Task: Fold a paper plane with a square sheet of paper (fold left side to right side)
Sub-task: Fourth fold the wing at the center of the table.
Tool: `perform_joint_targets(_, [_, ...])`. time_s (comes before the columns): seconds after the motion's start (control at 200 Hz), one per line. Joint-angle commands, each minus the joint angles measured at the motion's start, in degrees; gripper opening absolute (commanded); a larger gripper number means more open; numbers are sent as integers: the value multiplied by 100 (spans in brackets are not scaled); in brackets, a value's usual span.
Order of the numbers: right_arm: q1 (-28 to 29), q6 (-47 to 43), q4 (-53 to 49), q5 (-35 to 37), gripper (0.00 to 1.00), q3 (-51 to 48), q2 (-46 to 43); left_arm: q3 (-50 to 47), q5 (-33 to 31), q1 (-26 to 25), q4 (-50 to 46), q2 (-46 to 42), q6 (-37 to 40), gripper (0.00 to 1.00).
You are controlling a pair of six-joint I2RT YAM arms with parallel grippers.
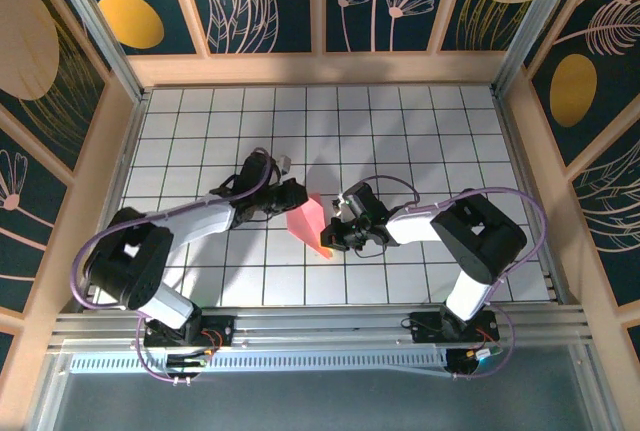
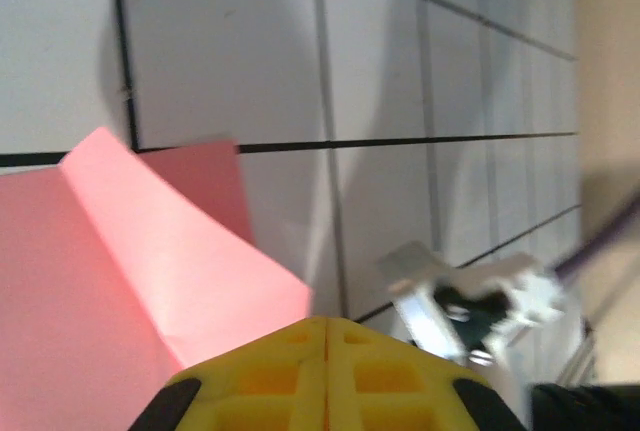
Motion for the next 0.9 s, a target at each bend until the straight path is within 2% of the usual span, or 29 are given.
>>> perform_joint_targets(0.0, [-36, -99, -816, 356, 0, -197, 241, -577, 318, 2, 455, -106, -281, 4])
perform_joint_targets(0.14, [-35, -101, -864, 393, 0, -183, 241, -951, 570, -193, 974, -66, -552, 1])
perform_joint_targets(0.415, [-35, -89, -925, 455, 0, -178, 228, -857, 694, -552, 1464, 621, -930, 0])
perform_joint_targets(0.896, [-9, -118, -1063, 529, 0, -162, 246, -519, 577, -563, 1310, 1138, -789, 0])
